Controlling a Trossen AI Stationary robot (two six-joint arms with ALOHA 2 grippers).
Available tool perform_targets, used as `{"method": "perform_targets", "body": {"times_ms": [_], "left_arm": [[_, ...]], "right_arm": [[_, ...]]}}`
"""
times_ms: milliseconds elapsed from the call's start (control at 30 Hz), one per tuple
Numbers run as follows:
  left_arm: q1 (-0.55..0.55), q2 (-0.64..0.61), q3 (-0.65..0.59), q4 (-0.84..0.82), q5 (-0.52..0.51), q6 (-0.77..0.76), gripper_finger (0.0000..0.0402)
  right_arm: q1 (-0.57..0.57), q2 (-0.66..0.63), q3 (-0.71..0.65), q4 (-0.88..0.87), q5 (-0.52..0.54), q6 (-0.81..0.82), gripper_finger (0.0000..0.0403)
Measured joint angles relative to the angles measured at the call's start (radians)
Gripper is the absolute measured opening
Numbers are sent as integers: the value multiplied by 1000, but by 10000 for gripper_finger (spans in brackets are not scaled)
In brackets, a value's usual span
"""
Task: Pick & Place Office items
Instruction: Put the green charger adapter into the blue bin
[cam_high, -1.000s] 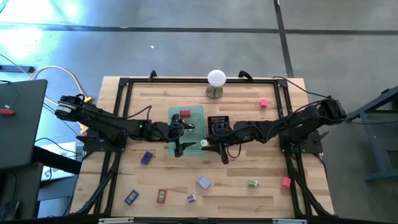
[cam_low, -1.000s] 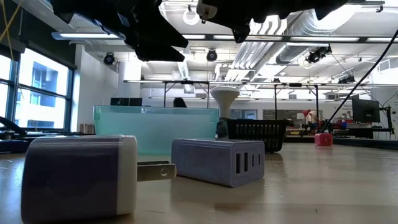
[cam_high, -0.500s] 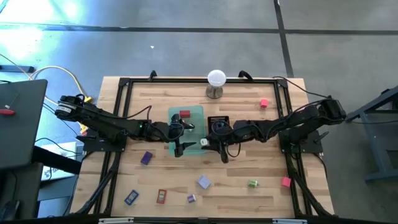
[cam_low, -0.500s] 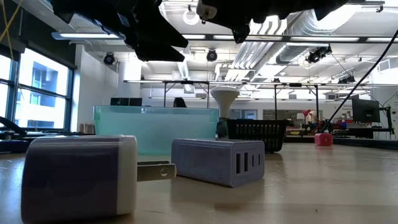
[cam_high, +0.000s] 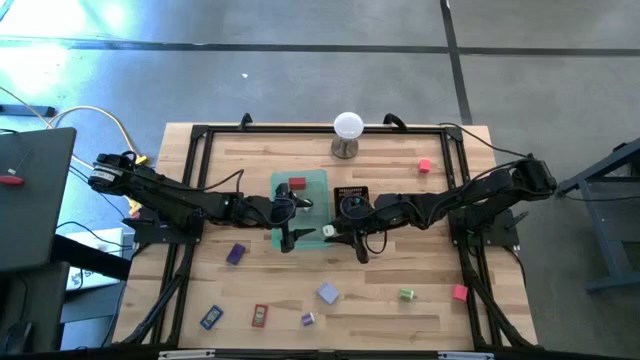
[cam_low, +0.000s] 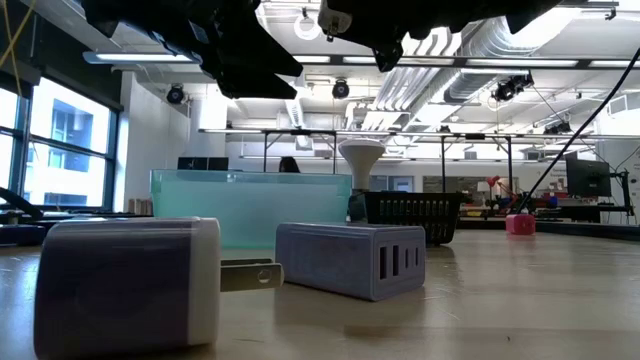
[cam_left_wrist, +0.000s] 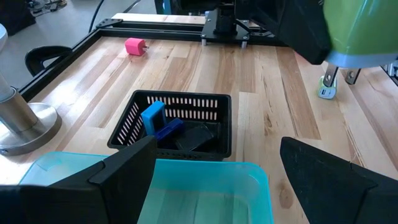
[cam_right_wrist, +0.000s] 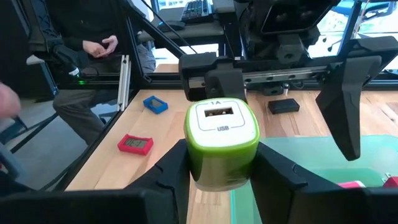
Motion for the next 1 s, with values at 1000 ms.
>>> {"method": "perform_targets", "body": {"times_ms": [1000], "left_arm": [[-167,-1,0,306,-324,561,330]], "right_arm": [[0,0,0,-71,53,-45,124]]}}
